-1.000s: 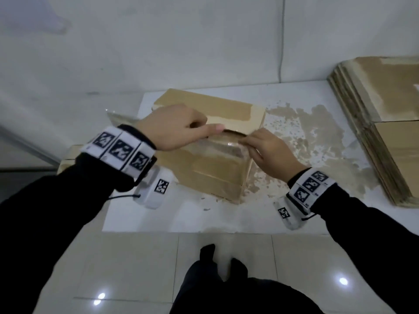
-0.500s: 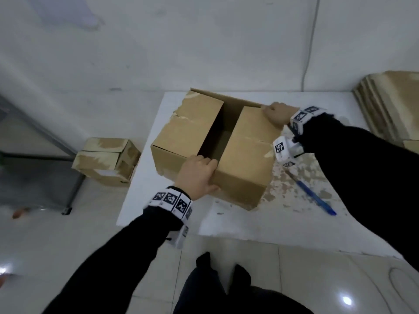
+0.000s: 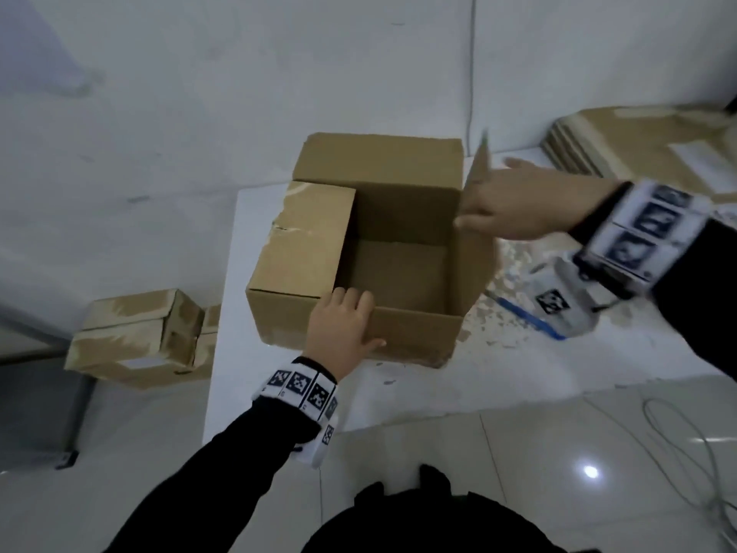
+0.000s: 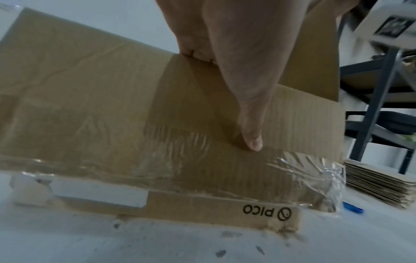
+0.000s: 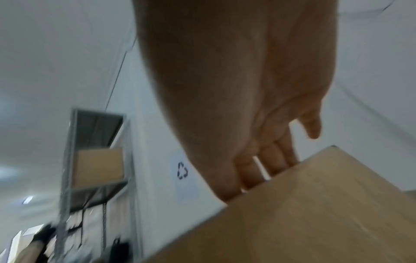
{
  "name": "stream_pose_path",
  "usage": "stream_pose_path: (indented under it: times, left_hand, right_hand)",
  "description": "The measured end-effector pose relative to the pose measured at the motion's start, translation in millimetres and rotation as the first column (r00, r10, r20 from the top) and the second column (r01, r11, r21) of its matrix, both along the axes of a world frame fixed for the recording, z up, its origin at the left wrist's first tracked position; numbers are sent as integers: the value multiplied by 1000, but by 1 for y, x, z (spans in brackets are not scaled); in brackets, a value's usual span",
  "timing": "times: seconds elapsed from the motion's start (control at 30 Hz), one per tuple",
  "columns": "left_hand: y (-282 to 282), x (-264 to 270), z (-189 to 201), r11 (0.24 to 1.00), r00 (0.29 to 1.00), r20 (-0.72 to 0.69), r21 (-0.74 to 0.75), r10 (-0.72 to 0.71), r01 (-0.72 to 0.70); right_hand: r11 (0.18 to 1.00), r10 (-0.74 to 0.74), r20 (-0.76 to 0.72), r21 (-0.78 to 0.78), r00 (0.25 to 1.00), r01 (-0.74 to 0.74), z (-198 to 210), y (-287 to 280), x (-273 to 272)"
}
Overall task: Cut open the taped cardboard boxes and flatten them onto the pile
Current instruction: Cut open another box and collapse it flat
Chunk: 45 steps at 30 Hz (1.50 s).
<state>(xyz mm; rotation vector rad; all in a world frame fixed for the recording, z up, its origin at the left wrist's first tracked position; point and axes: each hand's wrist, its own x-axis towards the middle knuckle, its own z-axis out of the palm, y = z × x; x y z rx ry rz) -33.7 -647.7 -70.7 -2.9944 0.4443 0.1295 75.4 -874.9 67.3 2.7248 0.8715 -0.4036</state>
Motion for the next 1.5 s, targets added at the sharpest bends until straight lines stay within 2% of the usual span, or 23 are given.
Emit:
stream_pose_path:
  times: [0.07, 0.13, 0.2, 0.3, 0.37, 0.43, 0.47, 0.5, 0.57, 0.67, 0.7, 0.73, 0.77, 0.83, 0.9, 0.97, 1.03, 1.1, 1.17, 1.23, 1.33, 1.4, 1.5]
  left_hand:
    - [3, -1, 8, 993, 1000, 12, 116, 1, -3]
    - [12, -3, 21, 975, 998, 51, 219, 34, -44]
    - [35, -7, 38, 978, 985, 124, 156, 122, -141]
    - [95, -8, 55, 947, 927, 196, -96, 319, -306]
    - [137, -4, 55, 895, 899, 65, -150, 433, -421]
    - [171, 1, 46, 865, 873, -215, -166, 438, -474]
    - [181, 3, 44, 858, 849, -334, -174, 410, -483]
    - [185, 5, 45, 863, 831, -401, -162, 385, -478]
    - [188, 16, 52, 902, 859, -366, -103, 358, -420]
    - [170, 44, 84, 922, 893, -277, -58, 355, -384]
    - [158, 53, 98, 929, 907, -267, -84, 326, -359]
    - [143, 62, 113, 941, 930, -243, -126, 277, -313]
    - [126, 69, 126, 950, 957, -198, -191, 210, -248]
    - [83, 79, 146, 921, 994, -98, -379, 53, -86]
    - [39, 85, 158, 831, 996, -31, -554, -80, 50]
    - [2, 89, 160, 751, 993, -18, -656, -116, 76]
    - [-21, 92, 152, 750, 994, -53, -661, -97, 37]
    - [-35, 95, 138, 843, 988, -138, -537, -73, -12]
    - [-40, 95, 125, 940, 974, -220, -341, -47, -31]
    - [-40, 94, 118, 972, 965, -260, -235, -34, -29]
    - [-32, 96, 117, 981, 955, -294, -194, -44, -15]
    - [-21, 96, 118, 985, 949, -309, -172, -56, 2]
    - [0, 93, 115, 985, 938, -337, -172, -76, 18]
  right_hand:
    - [980, -198, -104, -4, 975, 199, -17, -26, -22]
    - [902, -356, -328, 123, 875, 413, -49, -28, -39]
    - [707, -457, -509, 289, 729, 645, -83, -17, -48]
    - [431, -578, -546, 427, 607, 795, -115, 4, -49]
    - [259, -593, -642, 419, 486, 870, -127, 13, -45]
    - [82, -528, -782, 343, 333, 936, -130, 17, -43]
    - [48, -480, -821, 328, 310, 943, -128, 20, -43]
    - [31, -452, -833, 344, 320, 938, -126, 22, -44]
    - [-67, -419, -837, 414, 351, 908, -125, 29, -49]
    - [-394, -345, -873, 467, 344, 791, -129, 40, -55]
    - [-475, -329, -870, 488, 367, 732, -129, 45, -61]
    - [-520, -326, -852, 524, 410, 674, -128, 51, -68]
    - [-527, -361, -813, 582, 456, 619, -130, 59, -74]
    - [-468, -498, -685, 729, 532, 500, -141, 73, -85]
    - [-392, -588, -553, 833, 590, 389, -164, 87, -93]
    - [-330, -635, -475, 880, 609, 342, -194, 97, -103]
    - [-257, -652, -417, 907, 633, 334, -223, 105, -115]
    - [-155, -621, -340, 937, 707, 314, -245, 108, -132]
    - [-76, -575, -291, 949, 765, 305, -254, 103, -145]
    - [-113, -508, -336, 939, 793, 325, -252, 93, -153]
    - [-193, -499, -413, 910, 761, 367, -231, 70, -161]
    - [-269, -570, -450, 893, 688, 361, -213, 53, -160]
    - [-501, -541, -650, 758, 533, 416, -192, 27, -136]
